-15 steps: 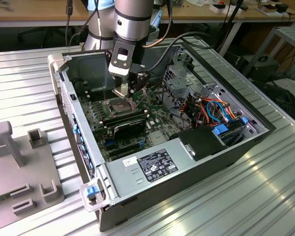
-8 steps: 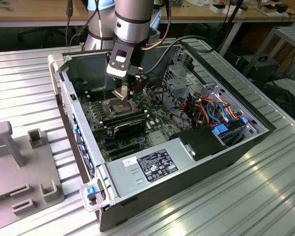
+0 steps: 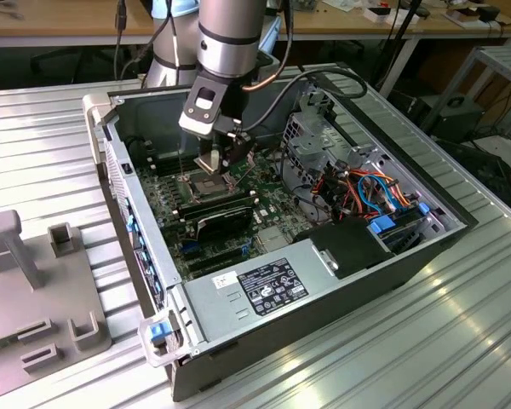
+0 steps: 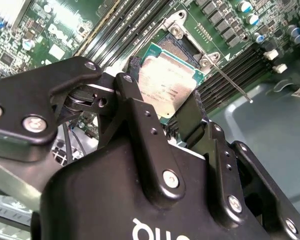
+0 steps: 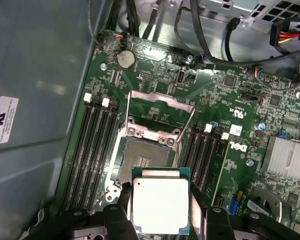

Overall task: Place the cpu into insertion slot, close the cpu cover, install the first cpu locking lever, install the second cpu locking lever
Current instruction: 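Place the cpu into insertion slot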

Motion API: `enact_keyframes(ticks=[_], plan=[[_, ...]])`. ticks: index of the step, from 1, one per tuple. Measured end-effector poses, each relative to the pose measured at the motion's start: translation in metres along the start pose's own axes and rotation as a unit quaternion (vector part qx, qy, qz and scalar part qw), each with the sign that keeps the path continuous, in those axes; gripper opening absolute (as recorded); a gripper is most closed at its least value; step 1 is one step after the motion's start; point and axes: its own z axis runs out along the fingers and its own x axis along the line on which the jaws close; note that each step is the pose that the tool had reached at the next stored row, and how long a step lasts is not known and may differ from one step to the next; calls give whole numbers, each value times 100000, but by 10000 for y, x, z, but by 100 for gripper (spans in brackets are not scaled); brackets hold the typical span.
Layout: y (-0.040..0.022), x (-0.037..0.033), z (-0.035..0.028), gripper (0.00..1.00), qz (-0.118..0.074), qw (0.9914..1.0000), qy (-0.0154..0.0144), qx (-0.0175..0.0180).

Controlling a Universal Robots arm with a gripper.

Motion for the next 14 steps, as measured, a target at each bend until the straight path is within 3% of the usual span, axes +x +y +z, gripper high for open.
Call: enact_keyframes(ticks=[10,14], plan=[[23,37,198,55,3241,99947,-54,95],[26,44,203,55,3528,99938,-63,98]])
